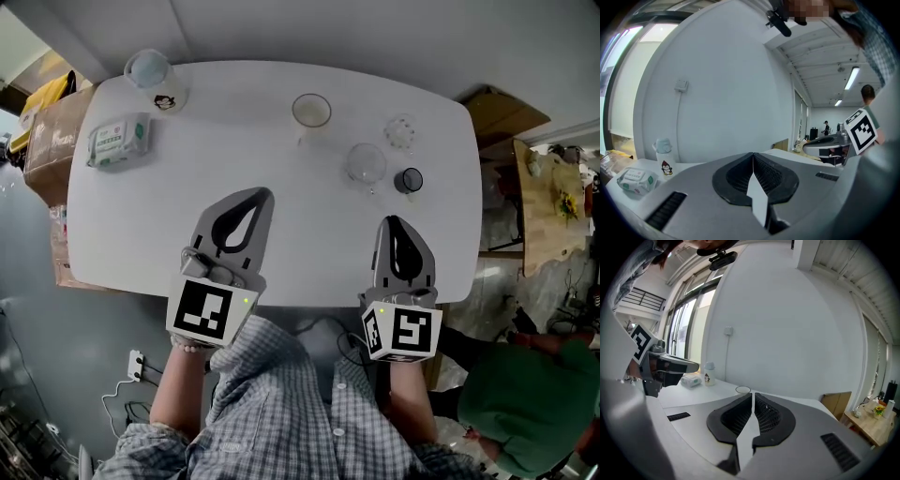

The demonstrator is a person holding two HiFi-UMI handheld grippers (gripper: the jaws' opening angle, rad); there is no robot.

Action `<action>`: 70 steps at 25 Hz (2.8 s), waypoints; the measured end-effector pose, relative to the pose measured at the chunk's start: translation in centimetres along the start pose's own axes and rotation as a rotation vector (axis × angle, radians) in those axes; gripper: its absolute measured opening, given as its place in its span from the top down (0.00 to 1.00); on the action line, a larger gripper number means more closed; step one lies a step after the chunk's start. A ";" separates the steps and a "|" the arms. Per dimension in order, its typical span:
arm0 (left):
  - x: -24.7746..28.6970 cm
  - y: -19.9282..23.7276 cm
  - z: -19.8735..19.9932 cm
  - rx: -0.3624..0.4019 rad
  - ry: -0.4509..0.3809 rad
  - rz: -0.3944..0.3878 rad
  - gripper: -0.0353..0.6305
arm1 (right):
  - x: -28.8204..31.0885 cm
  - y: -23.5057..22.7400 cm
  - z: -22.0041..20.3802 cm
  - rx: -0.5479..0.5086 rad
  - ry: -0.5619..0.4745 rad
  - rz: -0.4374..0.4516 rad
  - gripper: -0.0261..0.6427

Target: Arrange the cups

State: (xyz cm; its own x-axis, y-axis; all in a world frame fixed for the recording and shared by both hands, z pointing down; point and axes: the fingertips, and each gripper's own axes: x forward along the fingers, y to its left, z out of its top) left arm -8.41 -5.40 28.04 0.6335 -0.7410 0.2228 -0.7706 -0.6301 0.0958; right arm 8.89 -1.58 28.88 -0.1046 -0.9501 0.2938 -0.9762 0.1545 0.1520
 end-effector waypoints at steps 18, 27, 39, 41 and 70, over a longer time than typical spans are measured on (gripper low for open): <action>6.4 0.6 -3.9 -0.084 0.065 0.032 0.93 | 7.0 -1.5 -9.5 -0.099 0.288 0.172 0.91; 9.6 1.8 -6.1 -0.080 0.134 0.055 0.93 | 7.7 -0.3 -10.8 -0.145 0.357 0.281 0.84; 14.5 3.2 -10.1 -0.070 0.243 0.057 0.82 | 8.7 0.8 -10.3 -0.175 0.330 0.330 0.87; 14.9 3.6 -10.8 -0.059 0.272 0.073 0.82 | 9.1 0.7 -10.2 -0.218 0.323 0.332 0.88; 15.8 3.0 -12.0 -0.165 0.319 0.141 0.85 | 16.8 0.9 -7.8 -0.171 0.204 0.314 0.88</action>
State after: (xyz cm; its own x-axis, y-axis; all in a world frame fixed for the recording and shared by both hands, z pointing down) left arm -1.58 -16.24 43.52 0.4869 -0.6916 0.5334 -0.8660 -0.4618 0.1918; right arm 7.75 -15.30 41.28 -0.3359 -0.7792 0.5291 -0.8556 0.4873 0.1745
